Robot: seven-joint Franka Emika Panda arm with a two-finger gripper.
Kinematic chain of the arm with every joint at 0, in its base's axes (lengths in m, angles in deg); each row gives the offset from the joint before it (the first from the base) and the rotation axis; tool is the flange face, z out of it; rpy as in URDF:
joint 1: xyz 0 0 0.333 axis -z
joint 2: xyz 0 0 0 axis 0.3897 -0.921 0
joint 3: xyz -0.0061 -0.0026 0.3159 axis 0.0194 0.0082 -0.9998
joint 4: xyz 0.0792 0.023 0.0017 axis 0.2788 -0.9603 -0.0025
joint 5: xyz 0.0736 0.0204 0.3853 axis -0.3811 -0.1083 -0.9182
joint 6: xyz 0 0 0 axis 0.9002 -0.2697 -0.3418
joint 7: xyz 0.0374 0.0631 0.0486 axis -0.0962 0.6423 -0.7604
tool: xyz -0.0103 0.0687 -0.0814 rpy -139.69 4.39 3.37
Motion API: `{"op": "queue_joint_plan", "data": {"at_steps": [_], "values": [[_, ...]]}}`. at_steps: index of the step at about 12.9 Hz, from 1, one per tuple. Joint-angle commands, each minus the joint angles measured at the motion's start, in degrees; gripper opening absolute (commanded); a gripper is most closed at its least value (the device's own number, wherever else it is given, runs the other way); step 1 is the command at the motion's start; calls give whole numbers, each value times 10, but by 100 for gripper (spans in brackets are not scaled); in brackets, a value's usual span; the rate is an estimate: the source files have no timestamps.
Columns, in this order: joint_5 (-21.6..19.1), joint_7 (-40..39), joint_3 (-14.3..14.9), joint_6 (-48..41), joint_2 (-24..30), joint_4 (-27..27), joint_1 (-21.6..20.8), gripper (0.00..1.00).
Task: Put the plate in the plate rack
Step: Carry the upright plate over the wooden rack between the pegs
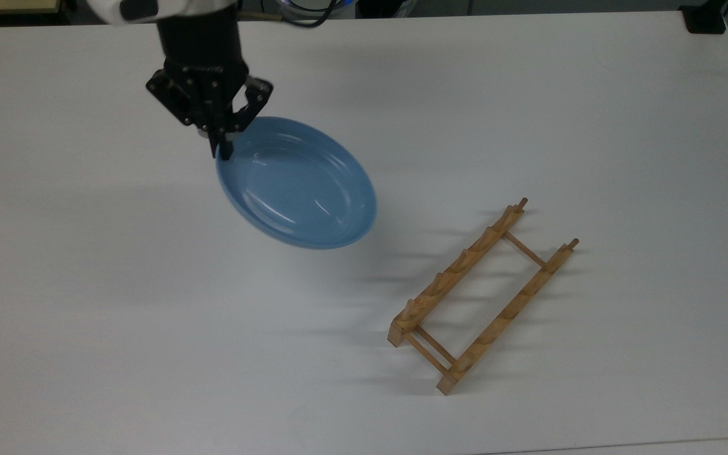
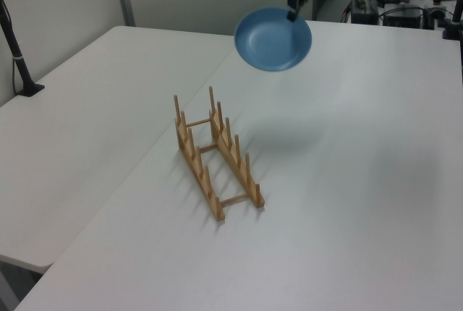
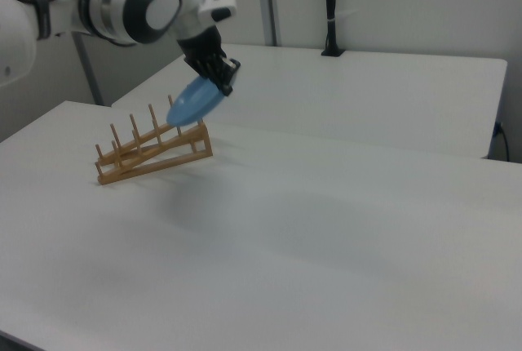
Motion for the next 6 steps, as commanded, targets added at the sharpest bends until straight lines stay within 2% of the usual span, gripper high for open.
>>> {"op": "queue_joint_plan", "data": {"at_steps": [1,4,6], "values": [[103,69,-39,37,40,5,-23,0],[284,206,-113,48,39,4,-21,0],[445,346,-168,48,31,0,-26,0]]}}
